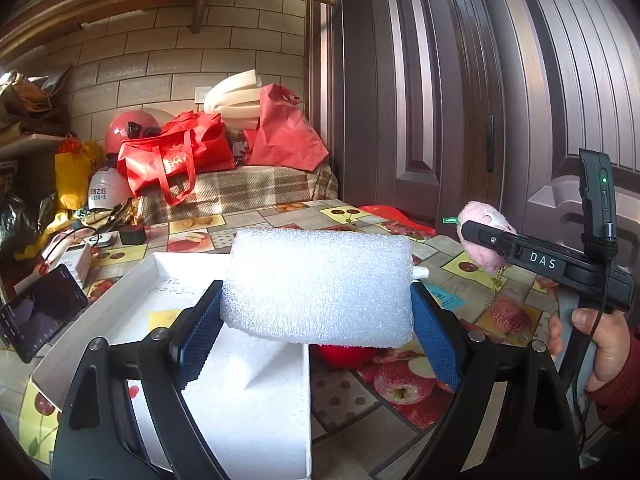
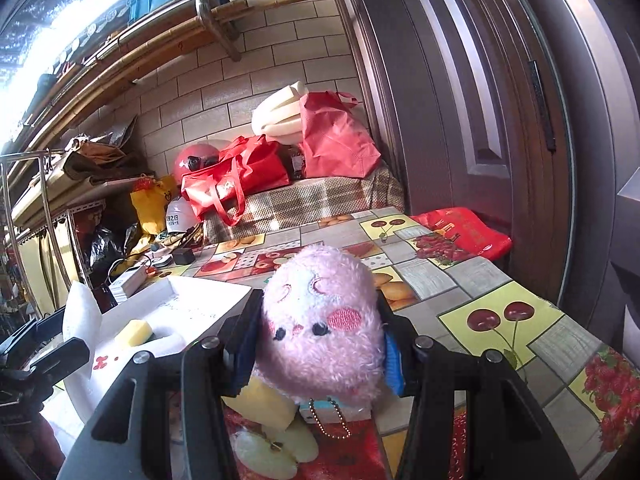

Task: Organize soft objects
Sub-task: 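Grasp the white foam block with the left gripper, then carry the foam block over the tray with the left gripper while the right carries the plush toward it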

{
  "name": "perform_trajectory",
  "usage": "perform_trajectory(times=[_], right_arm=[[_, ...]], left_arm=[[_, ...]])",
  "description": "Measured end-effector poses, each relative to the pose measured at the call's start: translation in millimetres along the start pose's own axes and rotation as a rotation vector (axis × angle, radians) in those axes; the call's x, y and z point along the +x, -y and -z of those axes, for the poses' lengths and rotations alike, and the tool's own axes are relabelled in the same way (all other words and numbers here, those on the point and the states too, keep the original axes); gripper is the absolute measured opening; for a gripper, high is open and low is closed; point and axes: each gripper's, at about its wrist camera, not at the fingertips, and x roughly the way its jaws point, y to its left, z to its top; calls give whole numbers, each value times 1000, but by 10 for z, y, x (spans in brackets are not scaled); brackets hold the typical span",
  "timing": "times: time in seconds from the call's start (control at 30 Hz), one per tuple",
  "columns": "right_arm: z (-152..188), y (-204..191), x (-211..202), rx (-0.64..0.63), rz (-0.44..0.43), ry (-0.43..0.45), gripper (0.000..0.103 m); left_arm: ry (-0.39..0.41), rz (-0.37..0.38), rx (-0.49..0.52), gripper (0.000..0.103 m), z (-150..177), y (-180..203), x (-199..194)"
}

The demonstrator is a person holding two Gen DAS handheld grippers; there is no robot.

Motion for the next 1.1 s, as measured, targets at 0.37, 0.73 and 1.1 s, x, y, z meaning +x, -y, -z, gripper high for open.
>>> perform_trajectory(times=[0.37, 0.73, 1.1], right_arm=[[33, -294, 108, -55, -73, -14, 51], [101, -680, 302, -119, -156, -50, 51], [184, -1098, 496, -214, -220, -96, 51]], left_arm=[[-8, -185, 26, 90, 122, -567, 1], [-64, -216, -37, 90, 193, -835, 55], [-71, -296, -55, 90, 199, -1149, 72]])
